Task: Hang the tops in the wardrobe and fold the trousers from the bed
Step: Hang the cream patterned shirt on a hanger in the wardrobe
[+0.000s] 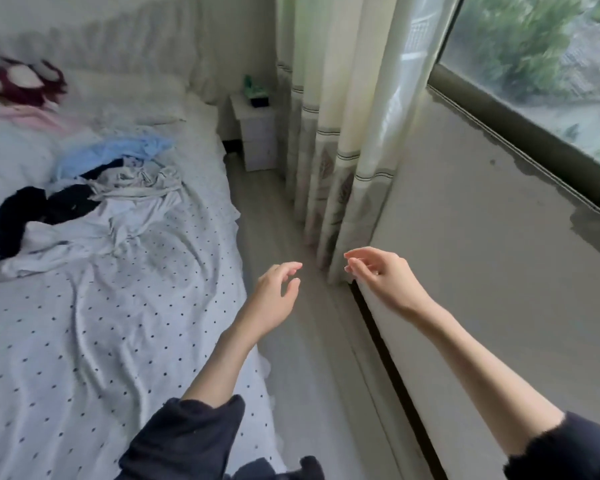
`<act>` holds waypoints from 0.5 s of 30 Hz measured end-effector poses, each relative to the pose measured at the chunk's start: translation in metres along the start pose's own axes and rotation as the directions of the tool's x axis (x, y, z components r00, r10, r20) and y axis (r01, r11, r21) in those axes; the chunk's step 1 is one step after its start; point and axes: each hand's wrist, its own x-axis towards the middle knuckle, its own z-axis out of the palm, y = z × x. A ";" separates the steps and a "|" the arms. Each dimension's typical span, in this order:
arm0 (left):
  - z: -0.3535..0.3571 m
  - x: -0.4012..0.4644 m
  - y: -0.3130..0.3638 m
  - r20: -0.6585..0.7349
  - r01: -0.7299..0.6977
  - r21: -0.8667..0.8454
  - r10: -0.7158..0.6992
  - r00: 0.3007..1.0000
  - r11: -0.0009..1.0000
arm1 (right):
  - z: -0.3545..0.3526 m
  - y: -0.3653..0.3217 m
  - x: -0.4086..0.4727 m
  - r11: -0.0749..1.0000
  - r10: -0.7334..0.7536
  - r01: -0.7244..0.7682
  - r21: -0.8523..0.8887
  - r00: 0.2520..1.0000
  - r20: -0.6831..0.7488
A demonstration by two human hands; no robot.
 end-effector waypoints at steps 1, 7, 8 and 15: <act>-0.004 0.019 -0.001 -0.042 0.022 0.000 -0.022 0.999 1.000 | -0.002 -0.004 0.029 1.000 -0.029 0.029 0.008 0.999 0.030; -0.043 0.095 -0.014 -0.240 0.137 0.056 -0.120 0.963 0.989 | 0.006 -0.025 0.160 0.974 -0.211 0.222 -0.034 0.956 0.206; -0.052 0.112 -0.019 -0.275 0.167 0.056 -0.146 0.950 0.984 | 0.010 -0.031 0.188 0.964 -0.246 0.263 -0.040 0.938 0.245; -0.099 0.214 -0.031 -0.513 0.274 -0.020 -0.245 0.823 0.962 | 0.028 -0.074 0.343 0.878 -0.444 0.479 0.020 0.796 0.411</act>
